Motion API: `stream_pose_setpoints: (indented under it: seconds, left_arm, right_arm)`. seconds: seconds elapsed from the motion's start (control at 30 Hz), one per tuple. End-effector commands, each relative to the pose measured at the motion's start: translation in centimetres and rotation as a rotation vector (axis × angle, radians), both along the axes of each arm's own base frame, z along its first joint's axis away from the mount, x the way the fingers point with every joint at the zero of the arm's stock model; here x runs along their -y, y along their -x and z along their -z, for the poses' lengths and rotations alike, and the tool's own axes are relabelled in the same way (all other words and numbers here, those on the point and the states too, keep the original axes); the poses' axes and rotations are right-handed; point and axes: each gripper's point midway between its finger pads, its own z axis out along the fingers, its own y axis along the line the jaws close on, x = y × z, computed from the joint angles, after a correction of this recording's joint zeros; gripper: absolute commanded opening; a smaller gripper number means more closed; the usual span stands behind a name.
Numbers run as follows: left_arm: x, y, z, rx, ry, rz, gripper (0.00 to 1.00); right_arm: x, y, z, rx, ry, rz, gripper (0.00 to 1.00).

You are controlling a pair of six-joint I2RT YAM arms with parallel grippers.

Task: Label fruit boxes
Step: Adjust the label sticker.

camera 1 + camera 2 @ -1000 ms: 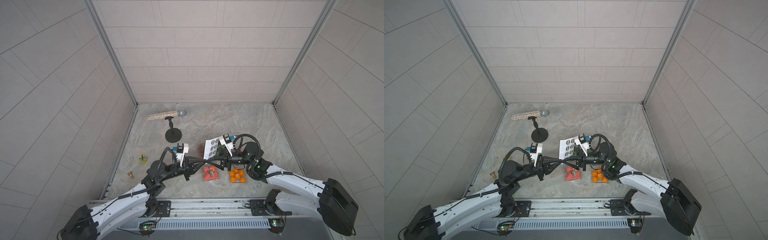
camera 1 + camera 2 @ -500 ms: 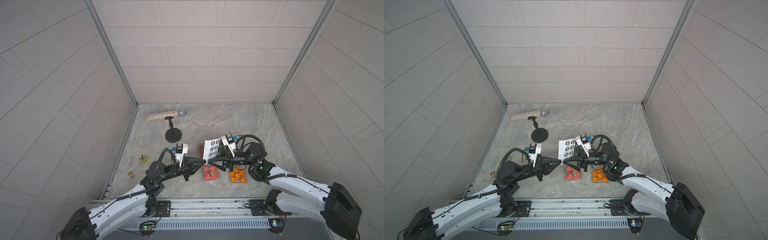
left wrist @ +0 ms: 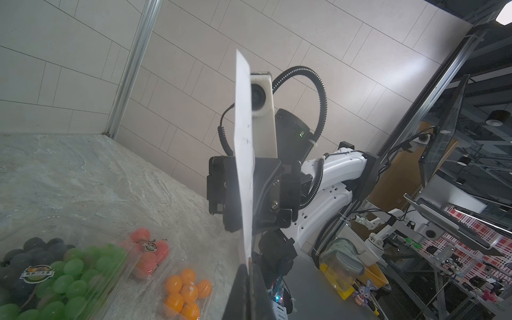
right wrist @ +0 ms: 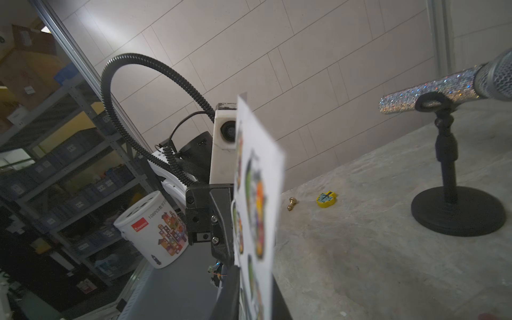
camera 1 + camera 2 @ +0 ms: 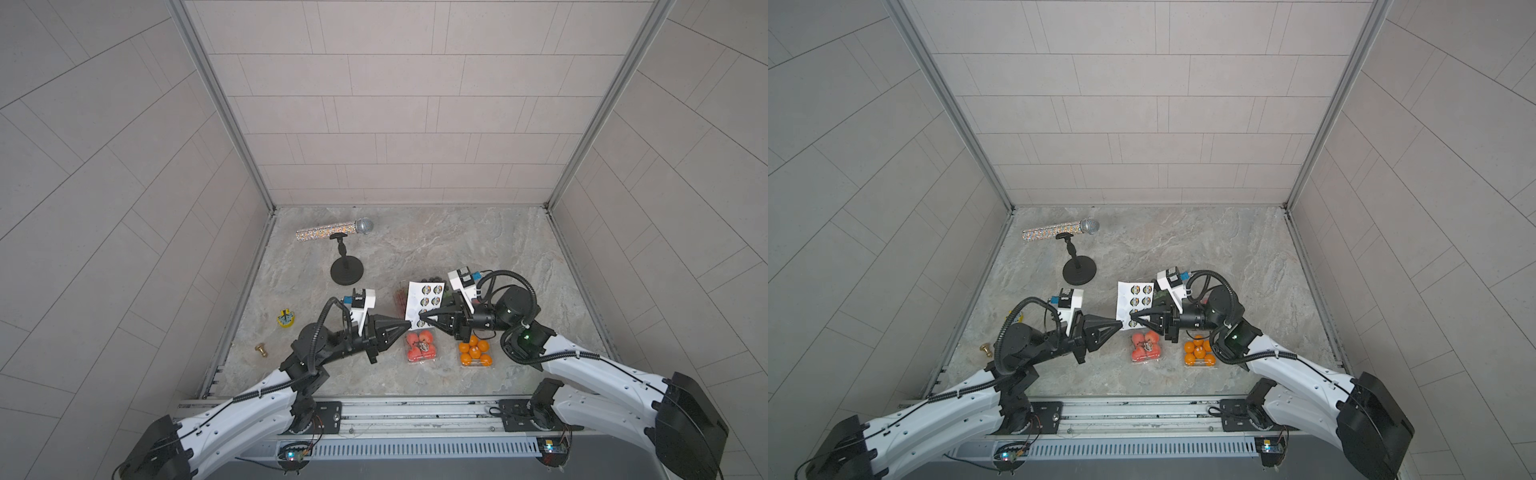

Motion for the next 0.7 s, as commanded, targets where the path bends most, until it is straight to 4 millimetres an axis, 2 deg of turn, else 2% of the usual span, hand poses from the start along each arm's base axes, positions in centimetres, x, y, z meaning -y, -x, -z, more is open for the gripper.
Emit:
stream_pose_setpoints:
  seconds: [0.0, 0.13, 0.17, 0.2, 0.23, 0.27, 0.3, 0.33, 0.47, 0.53, 0.57, 0.6, 0.67]
  left_arm:
    - [-0.3, 0.4, -0.7, 0.031, 0.027, 0.008, 0.00]
    - [-0.4, 0.4, -0.6, 0.036, 0.027, 0.000, 0.00]
    - [-0.5, 0.5, -0.7, 0.044, 0.030, -0.003, 0.05]
    - [-0.6, 0.4, -0.7, 0.046, 0.032, -0.015, 0.13]
    - [-0.8, 0.3, -0.6, 0.049, 0.029, -0.027, 0.30]
    - [-0.9, 0.3, -0.5, 0.054, 0.020, -0.034, 0.53]
    - [-0.9, 0.4, -0.6, 0.060, 0.012, -0.032, 0.68]
    - [-1.0, 0.5, -0.8, 0.070, 0.007, -0.038, 0.75]
    - [-1.7, -1.0, -0.9, 0.074, -0.074, -0.144, 0.84]
    - [-1.7, -1.2, -2.0, 0.109, -0.079, -0.158, 0.86]
    - [-1.6, -1.2, -2.3, 0.122, -0.084, -0.155, 0.90]
    - [-1.4, -1.4, -2.4, 0.124, -0.096, -0.155, 0.99]
    - [-0.9, -2.0, -2.4, 0.111, -0.129, -0.164, 1.00]
  right_arm:
    - [0.2, 0.3, -0.5, 0.025, -0.021, -0.013, 0.02]
    - [0.2, 0.3, -0.5, 0.025, -0.019, -0.010, 0.00]
    - [0.3, 0.3, -0.5, 0.026, -0.017, -0.008, 0.00]
    - [0.3, 0.3, -0.5, 0.028, -0.015, -0.011, 0.00]
    - [0.3, 0.4, -0.6, 0.031, -0.015, -0.014, 0.00]
    - [0.4, 0.4, -0.5, 0.032, -0.013, -0.014, 0.00]
    - [0.4, 0.4, -0.5, 0.033, -0.010, -0.015, 0.00]
    - [0.3, 0.4, -0.5, 0.036, -0.004, -0.016, 0.00]
    - [0.2, 0.9, -0.7, 0.040, 0.006, -0.044, 0.00]
    - [0.2, 1.2, -0.6, 0.037, 0.011, -0.068, 0.00]
    - [0.2, 1.3, -0.5, 0.036, 0.016, -0.075, 0.00]
    - [0.2, 1.4, -0.4, 0.038, 0.019, -0.077, 0.00]
    - [0.1, 1.3, -0.4, 0.036, 0.024, -0.080, 0.00]
